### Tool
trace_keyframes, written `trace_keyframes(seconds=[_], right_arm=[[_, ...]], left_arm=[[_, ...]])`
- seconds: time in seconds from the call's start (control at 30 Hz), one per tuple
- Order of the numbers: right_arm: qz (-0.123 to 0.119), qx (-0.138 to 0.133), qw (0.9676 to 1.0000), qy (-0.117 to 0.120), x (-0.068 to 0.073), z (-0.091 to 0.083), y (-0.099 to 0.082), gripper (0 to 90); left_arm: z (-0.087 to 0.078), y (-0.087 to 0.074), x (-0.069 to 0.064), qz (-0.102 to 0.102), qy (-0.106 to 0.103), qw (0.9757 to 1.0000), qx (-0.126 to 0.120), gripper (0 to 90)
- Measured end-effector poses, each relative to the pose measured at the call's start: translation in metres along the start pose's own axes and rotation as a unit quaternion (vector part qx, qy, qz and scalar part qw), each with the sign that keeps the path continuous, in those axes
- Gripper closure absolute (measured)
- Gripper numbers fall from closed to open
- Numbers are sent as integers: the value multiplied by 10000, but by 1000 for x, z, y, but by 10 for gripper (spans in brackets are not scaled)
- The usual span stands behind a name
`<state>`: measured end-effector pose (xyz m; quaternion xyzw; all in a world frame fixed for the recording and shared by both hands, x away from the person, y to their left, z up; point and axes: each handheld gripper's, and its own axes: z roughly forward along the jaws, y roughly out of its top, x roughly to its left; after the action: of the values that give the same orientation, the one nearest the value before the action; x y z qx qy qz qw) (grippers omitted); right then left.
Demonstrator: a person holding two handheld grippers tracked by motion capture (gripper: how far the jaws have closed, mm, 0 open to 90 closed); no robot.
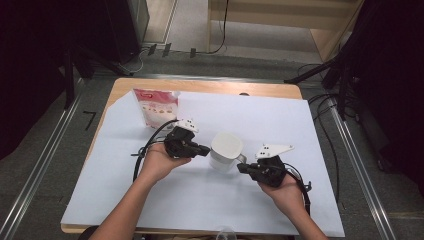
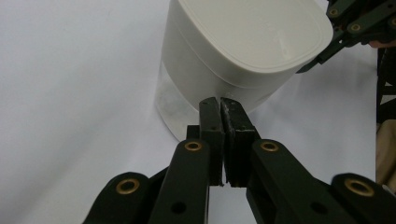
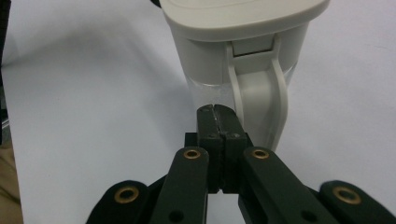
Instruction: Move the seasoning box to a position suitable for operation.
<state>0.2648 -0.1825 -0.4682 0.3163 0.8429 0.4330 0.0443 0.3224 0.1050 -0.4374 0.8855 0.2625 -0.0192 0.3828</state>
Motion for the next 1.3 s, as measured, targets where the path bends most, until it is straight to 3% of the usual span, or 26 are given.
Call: trace_keyframes(seconds=[0.07, 0.23, 0.7, 0.93, 1.07, 1.17, 1.2, 1.3], right_arm=[[41, -1, 10000, -30, -2, -1, 0, 900], [37, -11, 10000, -24, -5, -1, 0, 900], [196, -56, 9996, -192, -22, -4, 0, 900], [288, -74, 9991, -311, -31, -4, 0, 900], [340, -127, 9987, -365, -36, -3, 0, 900], [400, -129, 9979, -494, -39, -3, 0, 900], [438, -143, 9975, -545, -40, -4, 0, 900], [497, -191, 9977, -411, -41, -7, 0, 900]], left_arm=[[2, -1, -1, -2, -34, 10000, -74, 884], [3, 0, -5, 83, -72, 9999, 62, 882], [6, 1, -8, 112, -127, 9999, 28, 857], [5, 0, -7, 11, -213, 9997, -98, 717], [5, 1, -7, -4, -208, 9998, -54, 637], [5, 2, -7, -61, -184, 9997, -139, 539], [5, 2, -6, -55, -226, 9996, -143, 491], [6, 3, -9, 83, -129, 9998, -119, 397]])
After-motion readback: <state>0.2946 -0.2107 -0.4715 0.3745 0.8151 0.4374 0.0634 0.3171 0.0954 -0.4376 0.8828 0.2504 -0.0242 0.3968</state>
